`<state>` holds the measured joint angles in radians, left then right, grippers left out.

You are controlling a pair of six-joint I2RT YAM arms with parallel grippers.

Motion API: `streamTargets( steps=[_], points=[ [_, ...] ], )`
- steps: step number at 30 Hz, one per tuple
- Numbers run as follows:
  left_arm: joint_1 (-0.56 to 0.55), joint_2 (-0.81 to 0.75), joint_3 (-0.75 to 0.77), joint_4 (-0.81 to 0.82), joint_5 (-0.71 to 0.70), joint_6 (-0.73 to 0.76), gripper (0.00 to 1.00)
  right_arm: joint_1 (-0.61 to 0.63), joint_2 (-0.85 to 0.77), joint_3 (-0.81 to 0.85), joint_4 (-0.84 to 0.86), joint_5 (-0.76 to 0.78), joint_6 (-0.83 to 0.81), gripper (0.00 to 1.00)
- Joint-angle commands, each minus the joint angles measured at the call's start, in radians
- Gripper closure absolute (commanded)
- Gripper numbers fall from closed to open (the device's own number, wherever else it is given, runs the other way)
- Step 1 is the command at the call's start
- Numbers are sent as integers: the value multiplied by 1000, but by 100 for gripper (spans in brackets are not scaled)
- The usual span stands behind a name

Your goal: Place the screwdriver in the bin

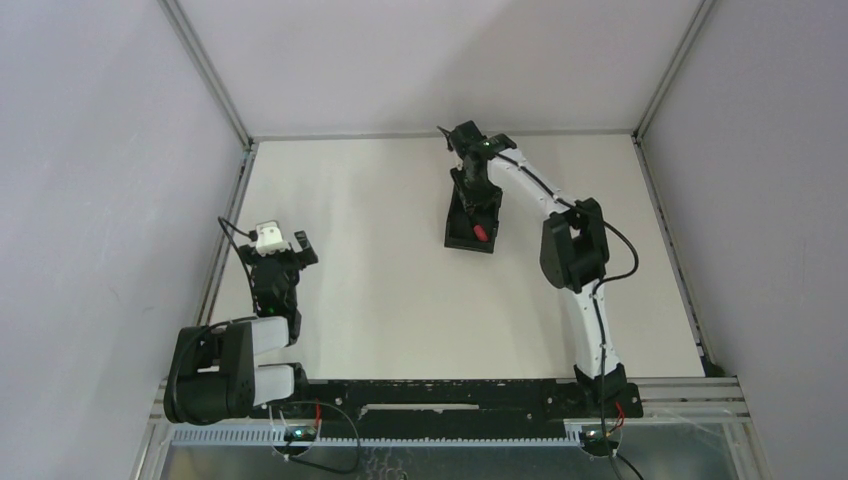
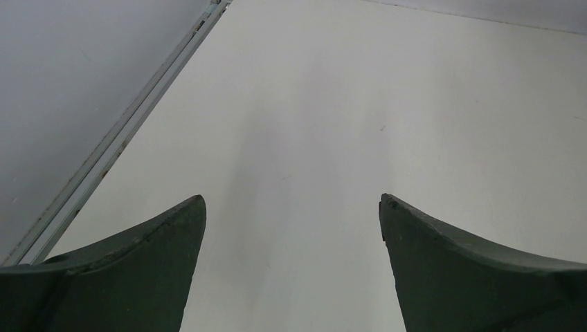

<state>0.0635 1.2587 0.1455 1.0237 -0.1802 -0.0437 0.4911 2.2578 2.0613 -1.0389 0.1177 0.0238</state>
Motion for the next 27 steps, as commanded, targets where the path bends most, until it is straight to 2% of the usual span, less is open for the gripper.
streamTargets(
  steps=[1, 3, 5, 6, 11, 19, 27],
  points=[
    [-5, 0, 46, 35, -3, 18, 0, 18, -198, -14, 49, 34, 7, 52],
    [-5, 0, 46, 35, -4, 18, 0, 18, -270, -60, 80, 43, 8, 37],
    [-5, 0, 47, 35, -3, 18, 0, 18, -355, -122, 120, 50, 7, 3],
    [-4, 0, 46, 36, -3, 18, 0, 18, -397, -159, 143, 51, 5, 1],
    [-5, 0, 46, 35, -3, 18, 0, 17, -629, -385, 297, 20, 3, 0],
    [-5, 1, 47, 35, -3, 18, 0, -20, -1046, -852, 569, -82, 86, 0],
    [-5, 0, 47, 36, -3, 18, 0, -67, -1355, -1246, 718, -40, 159, 0]
  ],
)
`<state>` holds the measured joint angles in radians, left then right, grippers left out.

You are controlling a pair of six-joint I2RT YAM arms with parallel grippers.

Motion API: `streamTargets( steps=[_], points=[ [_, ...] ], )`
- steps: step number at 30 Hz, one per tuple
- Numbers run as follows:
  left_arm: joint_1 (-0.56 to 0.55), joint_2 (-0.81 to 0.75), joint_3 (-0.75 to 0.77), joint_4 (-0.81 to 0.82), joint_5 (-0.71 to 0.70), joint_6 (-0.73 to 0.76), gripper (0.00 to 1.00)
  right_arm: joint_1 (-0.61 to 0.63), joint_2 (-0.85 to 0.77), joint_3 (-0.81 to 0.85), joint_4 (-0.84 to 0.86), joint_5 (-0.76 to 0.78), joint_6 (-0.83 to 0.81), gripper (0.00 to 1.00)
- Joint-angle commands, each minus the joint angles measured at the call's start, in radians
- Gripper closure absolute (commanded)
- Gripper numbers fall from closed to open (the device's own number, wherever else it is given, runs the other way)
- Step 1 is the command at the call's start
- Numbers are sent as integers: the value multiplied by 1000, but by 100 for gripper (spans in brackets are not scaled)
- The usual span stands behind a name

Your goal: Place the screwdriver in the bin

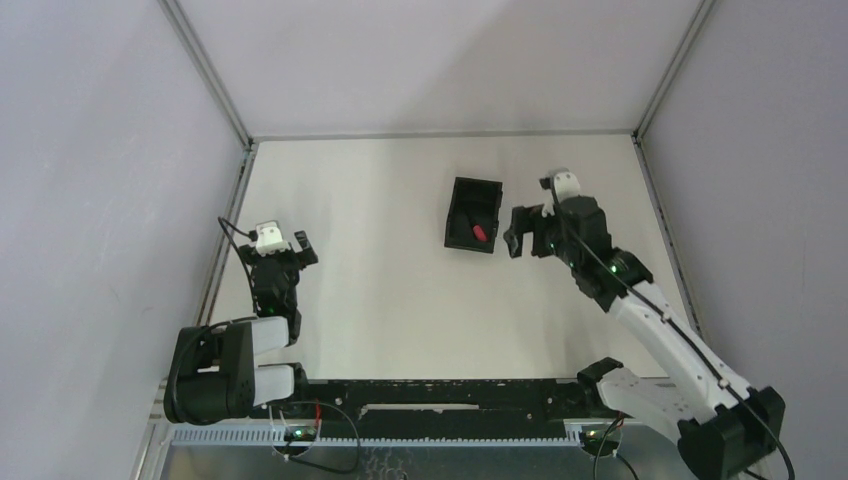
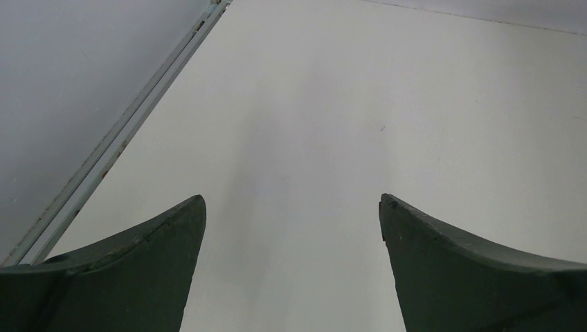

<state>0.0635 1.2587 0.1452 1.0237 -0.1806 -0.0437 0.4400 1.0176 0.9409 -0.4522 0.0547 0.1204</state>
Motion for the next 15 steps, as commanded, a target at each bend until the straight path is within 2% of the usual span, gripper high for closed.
streamTargets(
  steps=[1, 9, 15],
  points=[
    [-5, 0, 47, 35, -2, 18, 0, -20, -144, -163, 136, 47, 75, 0],
    [-5, 0, 47, 35, -3, 18, 0, -27, -256, -336, 112, 162, 212, 0],
    [-5, 0, 47, 36, -2, 18, 0, -33, -309, -415, 149, 194, 219, 0]
  ],
)
